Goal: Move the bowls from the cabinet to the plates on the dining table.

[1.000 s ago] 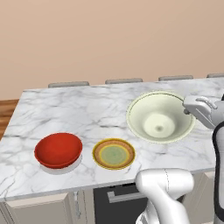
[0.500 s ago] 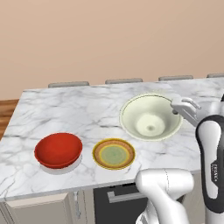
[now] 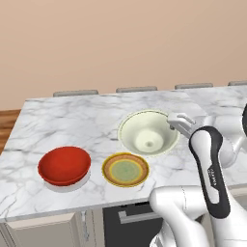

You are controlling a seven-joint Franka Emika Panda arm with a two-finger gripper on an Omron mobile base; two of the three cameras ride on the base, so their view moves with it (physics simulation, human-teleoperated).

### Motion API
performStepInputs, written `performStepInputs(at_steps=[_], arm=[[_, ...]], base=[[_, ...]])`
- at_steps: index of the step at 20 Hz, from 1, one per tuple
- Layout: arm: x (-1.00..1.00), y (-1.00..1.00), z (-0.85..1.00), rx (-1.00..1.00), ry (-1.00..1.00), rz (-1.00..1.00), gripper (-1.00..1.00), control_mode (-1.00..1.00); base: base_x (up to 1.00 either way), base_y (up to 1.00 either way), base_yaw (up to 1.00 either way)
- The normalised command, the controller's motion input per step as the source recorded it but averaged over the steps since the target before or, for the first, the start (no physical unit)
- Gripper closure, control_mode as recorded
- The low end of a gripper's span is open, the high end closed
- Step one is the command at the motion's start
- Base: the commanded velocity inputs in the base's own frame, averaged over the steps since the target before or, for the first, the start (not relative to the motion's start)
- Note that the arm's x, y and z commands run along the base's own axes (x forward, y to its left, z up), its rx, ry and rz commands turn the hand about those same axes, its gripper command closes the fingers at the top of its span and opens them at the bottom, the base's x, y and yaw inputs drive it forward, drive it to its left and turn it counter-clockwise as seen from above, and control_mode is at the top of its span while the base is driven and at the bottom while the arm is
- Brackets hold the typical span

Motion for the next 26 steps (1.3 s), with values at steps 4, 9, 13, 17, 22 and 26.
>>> performStepInputs(at_steps=[4, 9, 13, 17, 22, 26], arm=[[0.77, 0.26, -0.55, 0.04, 0.11, 0.15, 1.0, -1.0], [0.79, 0.11, -0.5, 0.1, 0.18, 0.22, 1.0, -1.0], [0.52, 0.0, -0.39, 0.12, 0.19, 0.28, 1.0, -1.0], [0.33, -0.06, -0.31, 0.13, 0.09, 0.28, 1.0, -1.0], [0.16, 0.0, -0.12, 0.06, 0.0, 0.16, 1.0, -1.0], [0.0, 0.01, -0.05, 0.0, 0.0, 0.0, 1.0, -1.0]], base=[[0.0, 0.0, 0.0], [0.0, 0.0, 0.0], [0.0, 0.0, 0.0], [0.0, 0.0, 0.0], [0.0, 0.0, 0.0], [0.0, 0.0, 0.0]])
